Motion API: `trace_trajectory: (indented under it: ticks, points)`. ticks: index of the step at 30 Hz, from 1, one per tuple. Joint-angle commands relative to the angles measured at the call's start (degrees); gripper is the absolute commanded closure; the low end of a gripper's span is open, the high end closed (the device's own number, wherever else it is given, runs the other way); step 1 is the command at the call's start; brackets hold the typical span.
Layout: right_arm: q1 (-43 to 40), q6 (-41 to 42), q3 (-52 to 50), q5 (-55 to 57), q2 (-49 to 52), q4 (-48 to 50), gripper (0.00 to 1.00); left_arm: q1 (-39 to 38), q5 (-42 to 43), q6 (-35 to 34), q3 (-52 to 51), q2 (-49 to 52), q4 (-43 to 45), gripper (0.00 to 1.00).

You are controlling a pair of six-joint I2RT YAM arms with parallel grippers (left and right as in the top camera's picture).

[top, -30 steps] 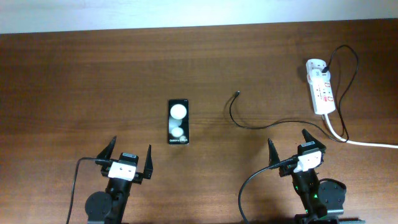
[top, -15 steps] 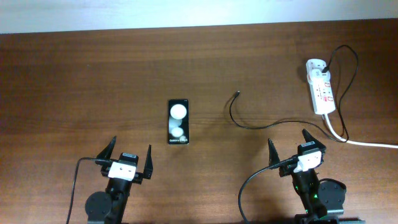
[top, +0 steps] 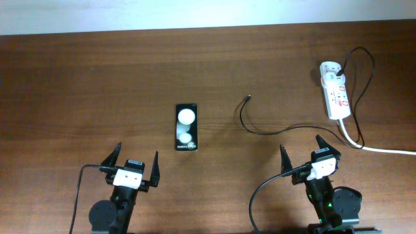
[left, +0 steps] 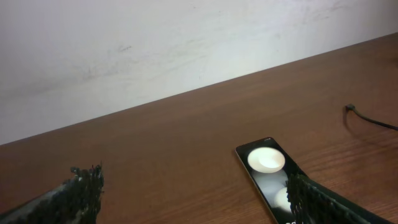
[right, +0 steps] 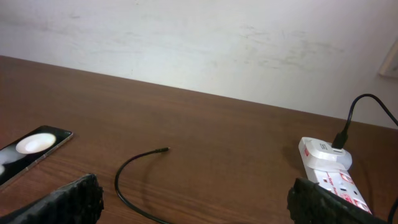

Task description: Plug charger to phone and switch on socket

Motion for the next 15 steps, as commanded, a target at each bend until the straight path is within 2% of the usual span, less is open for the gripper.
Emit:
trace_trajectory:
  ticks: [1,15]
  points:
    - [0.37,0.44,-0.28,-0.31,-0.48,-0.37,0.01,0.35,-0.57,0.66,-0.13,-0.50,-0.33,0.01]
    - [0.37,0.44,-0.28,-0.31,-0.48,-0.37,0.01,0.35,0.07,-0.42,0.98,-0.44,-0.31,0.01]
